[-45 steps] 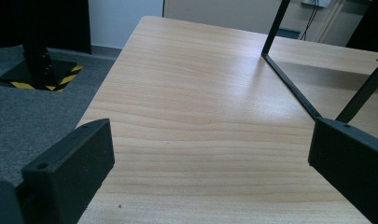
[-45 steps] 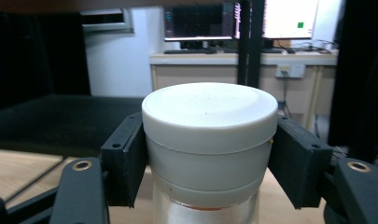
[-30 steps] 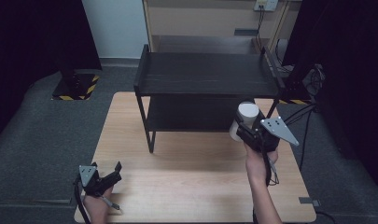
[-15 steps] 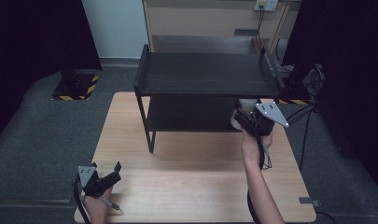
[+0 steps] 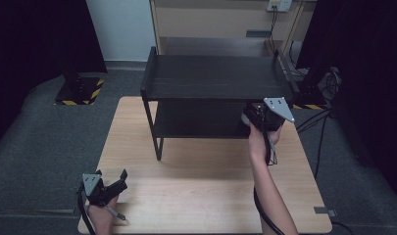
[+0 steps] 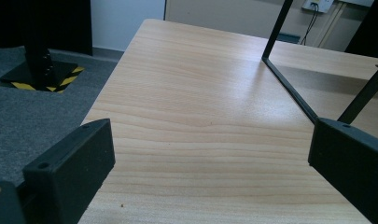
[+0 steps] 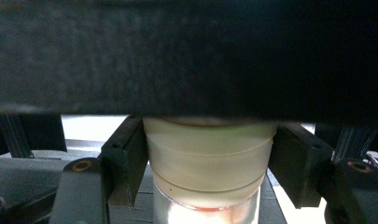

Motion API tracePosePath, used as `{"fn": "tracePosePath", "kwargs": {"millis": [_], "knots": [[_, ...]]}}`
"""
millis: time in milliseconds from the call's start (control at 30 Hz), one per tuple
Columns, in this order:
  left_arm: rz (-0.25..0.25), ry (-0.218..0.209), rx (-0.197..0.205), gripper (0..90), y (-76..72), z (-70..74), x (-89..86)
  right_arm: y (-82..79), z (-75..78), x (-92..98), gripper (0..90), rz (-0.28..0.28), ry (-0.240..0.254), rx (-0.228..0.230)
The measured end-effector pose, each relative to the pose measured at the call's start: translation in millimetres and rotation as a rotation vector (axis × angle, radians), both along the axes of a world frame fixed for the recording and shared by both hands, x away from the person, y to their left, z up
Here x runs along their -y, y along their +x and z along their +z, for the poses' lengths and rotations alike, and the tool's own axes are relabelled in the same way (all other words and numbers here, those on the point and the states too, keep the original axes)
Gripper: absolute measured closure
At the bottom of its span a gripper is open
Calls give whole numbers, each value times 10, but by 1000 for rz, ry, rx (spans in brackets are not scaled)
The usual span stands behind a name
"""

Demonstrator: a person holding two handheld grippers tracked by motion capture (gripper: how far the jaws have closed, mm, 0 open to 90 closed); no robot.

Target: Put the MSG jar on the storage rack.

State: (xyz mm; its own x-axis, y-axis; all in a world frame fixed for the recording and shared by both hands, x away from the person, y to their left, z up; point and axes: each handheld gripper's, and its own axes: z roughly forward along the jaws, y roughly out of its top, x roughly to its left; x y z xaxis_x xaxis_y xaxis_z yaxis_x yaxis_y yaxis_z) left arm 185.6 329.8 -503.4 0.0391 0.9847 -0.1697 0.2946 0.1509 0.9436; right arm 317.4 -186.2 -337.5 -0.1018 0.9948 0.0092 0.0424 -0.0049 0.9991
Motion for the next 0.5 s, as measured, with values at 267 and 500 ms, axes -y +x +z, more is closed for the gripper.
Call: {"fn": "tracePosePath", "kwargs": {"millis": [267,500], "knots": [[-2,8,-8,0,12,9,9,32,-6,-59,339,3,-7,2],[-3,7,-11,0,14,11,7,61,-30,-36,339,8,-5,9]]}}
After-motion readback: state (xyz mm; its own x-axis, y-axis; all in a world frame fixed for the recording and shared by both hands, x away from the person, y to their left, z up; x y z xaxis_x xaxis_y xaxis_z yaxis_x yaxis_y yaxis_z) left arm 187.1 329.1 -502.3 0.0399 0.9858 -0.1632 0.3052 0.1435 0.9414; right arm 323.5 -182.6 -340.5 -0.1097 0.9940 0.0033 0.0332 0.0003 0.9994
